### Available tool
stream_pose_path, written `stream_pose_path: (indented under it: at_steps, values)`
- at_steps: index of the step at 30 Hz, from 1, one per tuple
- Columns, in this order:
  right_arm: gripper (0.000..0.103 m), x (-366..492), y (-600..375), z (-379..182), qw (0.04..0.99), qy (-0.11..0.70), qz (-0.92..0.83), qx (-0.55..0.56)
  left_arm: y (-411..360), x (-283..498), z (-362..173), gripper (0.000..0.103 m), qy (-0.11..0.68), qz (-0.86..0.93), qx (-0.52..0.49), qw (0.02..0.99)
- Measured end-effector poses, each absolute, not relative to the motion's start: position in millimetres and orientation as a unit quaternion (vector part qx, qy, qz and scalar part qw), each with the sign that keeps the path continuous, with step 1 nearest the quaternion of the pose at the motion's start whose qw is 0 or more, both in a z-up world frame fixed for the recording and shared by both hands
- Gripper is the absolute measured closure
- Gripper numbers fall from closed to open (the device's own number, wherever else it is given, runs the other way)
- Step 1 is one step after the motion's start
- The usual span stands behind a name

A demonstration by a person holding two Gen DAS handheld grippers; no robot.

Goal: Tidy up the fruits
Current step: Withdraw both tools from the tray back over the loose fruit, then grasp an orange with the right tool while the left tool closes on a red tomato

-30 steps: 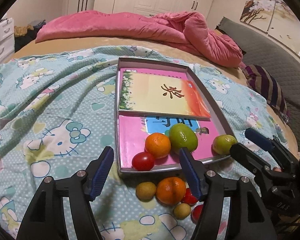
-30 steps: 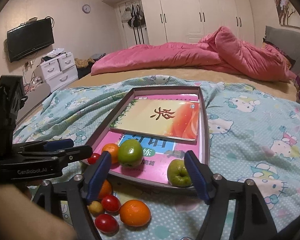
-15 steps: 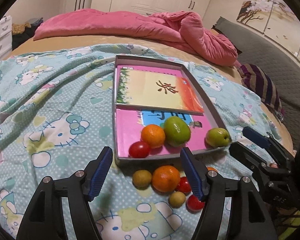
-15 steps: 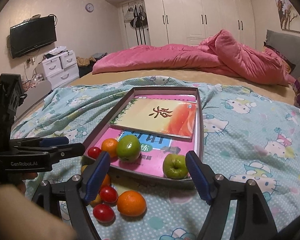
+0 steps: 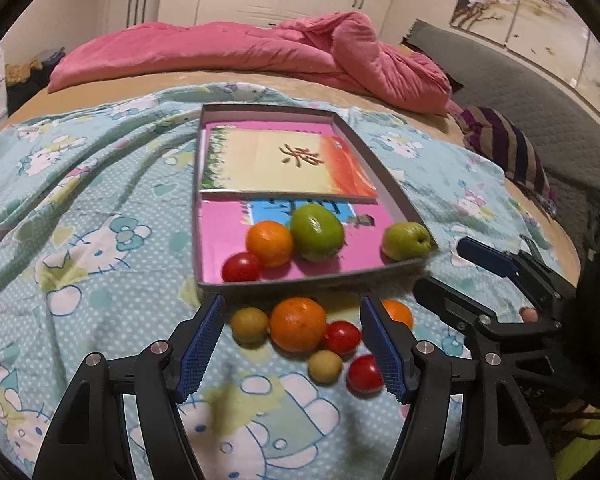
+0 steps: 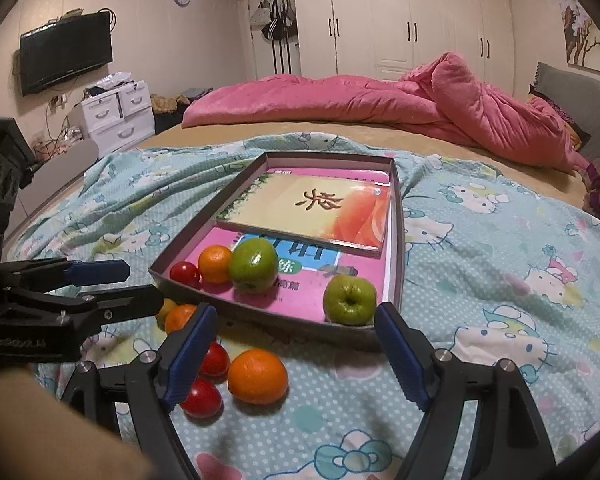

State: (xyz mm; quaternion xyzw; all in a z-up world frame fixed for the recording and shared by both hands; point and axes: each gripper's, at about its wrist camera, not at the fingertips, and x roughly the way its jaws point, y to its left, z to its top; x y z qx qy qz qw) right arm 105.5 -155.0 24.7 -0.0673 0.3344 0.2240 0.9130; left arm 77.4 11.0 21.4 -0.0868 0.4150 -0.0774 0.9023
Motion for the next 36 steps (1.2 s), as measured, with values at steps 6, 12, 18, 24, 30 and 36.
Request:
stream_pose_path:
  at_steps: [6, 12, 18, 24, 30, 36]
  values:
    - [0.023, 102, -164, 22, 0.912, 0.343, 0.216, -0.063, 0, 68, 16, 0.031, 0.425, -0.099, -0.071, 0.897]
    - [0.023, 100, -173, 18, 0.908, 0.354, 0.215, -0.055, -10, 62, 8, 0.031, 0.437, -0.125, -0.061, 0.888]
    - [0.023, 101, -177, 14, 0.901, 0.369, 0.225, -0.041, -22, 54, -1, 0.031, 0.453, -0.158, -0.061, 0.875]
    - [0.023, 102, -177, 7, 0.892, 0.384, 0.236, -0.042, -35, 50, -9, 0.033, 0.464, -0.168, -0.043, 0.869]
    - [0.023, 108, -175, -2, 0.878, 0.407, 0.252, -0.022, -39, 52, -15, 0.049, 0.468, -0.172, -0.043, 0.866]
    - [0.027, 115, -173, -11, 0.860, 0.431, 0.272, 0.004, -45, 57, -20, 0.054, 0.475, -0.173, -0.036, 0.862]
